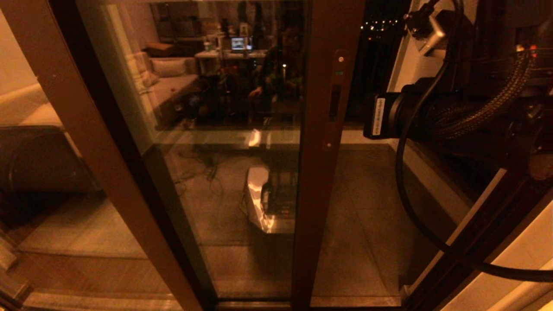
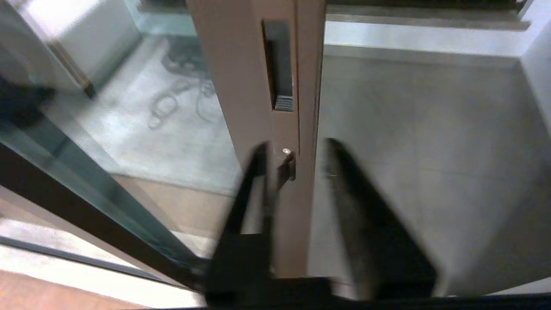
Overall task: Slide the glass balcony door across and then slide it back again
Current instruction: Close the slid door
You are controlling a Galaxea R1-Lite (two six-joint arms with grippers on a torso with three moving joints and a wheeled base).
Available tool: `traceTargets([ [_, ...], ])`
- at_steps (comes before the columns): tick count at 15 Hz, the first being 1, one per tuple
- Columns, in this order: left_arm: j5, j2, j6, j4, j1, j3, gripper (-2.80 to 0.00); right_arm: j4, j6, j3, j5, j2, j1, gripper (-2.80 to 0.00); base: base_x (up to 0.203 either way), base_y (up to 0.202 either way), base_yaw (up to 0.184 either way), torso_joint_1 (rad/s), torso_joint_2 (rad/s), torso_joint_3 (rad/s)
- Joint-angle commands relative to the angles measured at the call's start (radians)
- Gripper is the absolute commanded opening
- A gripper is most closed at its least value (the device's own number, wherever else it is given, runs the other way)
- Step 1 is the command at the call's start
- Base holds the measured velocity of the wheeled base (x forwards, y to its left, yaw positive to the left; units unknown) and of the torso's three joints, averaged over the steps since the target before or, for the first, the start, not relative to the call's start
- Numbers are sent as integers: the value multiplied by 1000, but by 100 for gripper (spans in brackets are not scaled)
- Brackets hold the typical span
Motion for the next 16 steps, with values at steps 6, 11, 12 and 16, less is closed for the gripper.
traceTargets([
  [6, 0, -2, 0, 0, 0, 0, -280, -5, -1, -42, -4, 101, -45, 0, 0, 0, 0, 0, 0, 0],
  [11, 0, -2, 0, 0, 0, 0, -280, -7, 4, -83, -4, 144, -99, 0, 0, 0, 0, 0, 0, 0],
  [12, -1, -2, 0, 0, 0, 0, -280, -10, 11, -91, -4, 154, -103, 0, 0, 0, 0, 0, 0, 0],
  [16, 0, -2, 0, 0, 0, 0, -280, -13, 46, -123, -3, 186, -109, 0, 0, 0, 0, 0, 0, 0],
])
